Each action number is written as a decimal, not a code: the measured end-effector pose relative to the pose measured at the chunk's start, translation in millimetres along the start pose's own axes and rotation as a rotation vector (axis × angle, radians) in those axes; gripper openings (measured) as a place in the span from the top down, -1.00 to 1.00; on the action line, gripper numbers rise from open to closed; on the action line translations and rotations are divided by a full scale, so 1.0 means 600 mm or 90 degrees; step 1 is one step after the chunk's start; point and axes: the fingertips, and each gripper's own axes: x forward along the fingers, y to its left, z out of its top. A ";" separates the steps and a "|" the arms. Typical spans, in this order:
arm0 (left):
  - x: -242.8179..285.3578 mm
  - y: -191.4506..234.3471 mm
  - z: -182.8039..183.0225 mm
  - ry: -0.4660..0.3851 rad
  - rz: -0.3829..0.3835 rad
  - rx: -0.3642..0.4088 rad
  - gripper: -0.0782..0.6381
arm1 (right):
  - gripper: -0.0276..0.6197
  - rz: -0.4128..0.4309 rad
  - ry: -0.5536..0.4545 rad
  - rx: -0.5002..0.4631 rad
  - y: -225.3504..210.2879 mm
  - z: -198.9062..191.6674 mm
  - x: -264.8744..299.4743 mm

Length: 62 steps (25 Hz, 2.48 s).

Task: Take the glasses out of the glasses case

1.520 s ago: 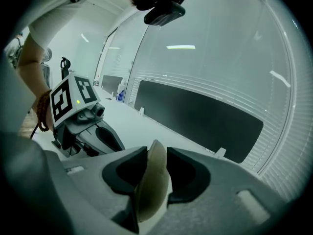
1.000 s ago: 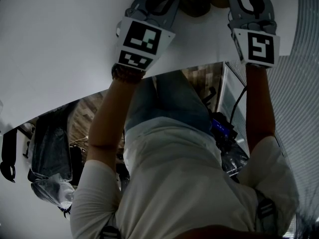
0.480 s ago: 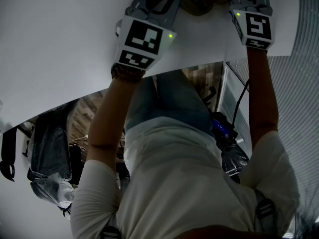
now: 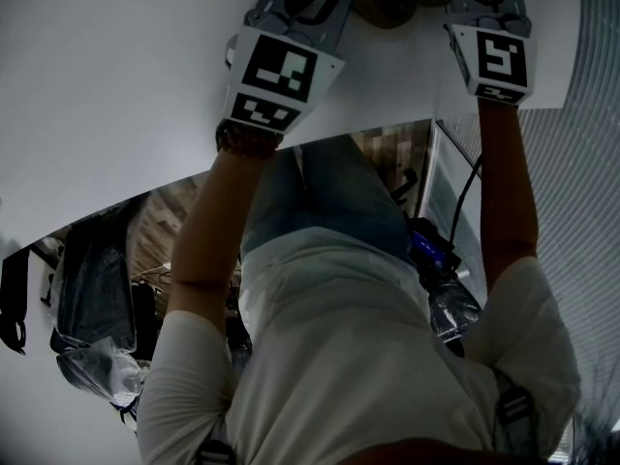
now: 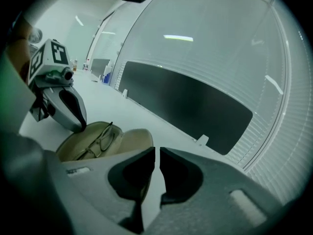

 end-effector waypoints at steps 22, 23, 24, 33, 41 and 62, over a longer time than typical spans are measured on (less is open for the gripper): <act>-0.001 0.005 0.010 -0.012 0.004 -0.002 0.78 | 0.45 0.186 0.014 -0.021 0.172 0.068 -0.008; -0.001 0.006 0.010 -0.012 0.005 -0.002 0.78 | 0.44 0.192 0.020 -0.020 0.177 0.061 -0.005; -0.001 0.006 0.011 -0.012 0.005 -0.003 0.78 | 0.43 0.197 0.027 -0.021 0.181 0.056 -0.002; -0.001 0.005 0.010 -0.013 0.003 -0.001 0.78 | 0.39 0.210 0.078 -0.050 0.207 0.016 0.017; 0.003 0.002 0.009 -0.011 0.000 0.008 0.78 | 0.40 0.212 0.073 -0.042 0.204 0.014 0.019; 0.006 0.002 0.008 -0.015 -0.002 0.009 0.78 | 0.75 0.203 0.053 -0.047 0.199 0.021 0.014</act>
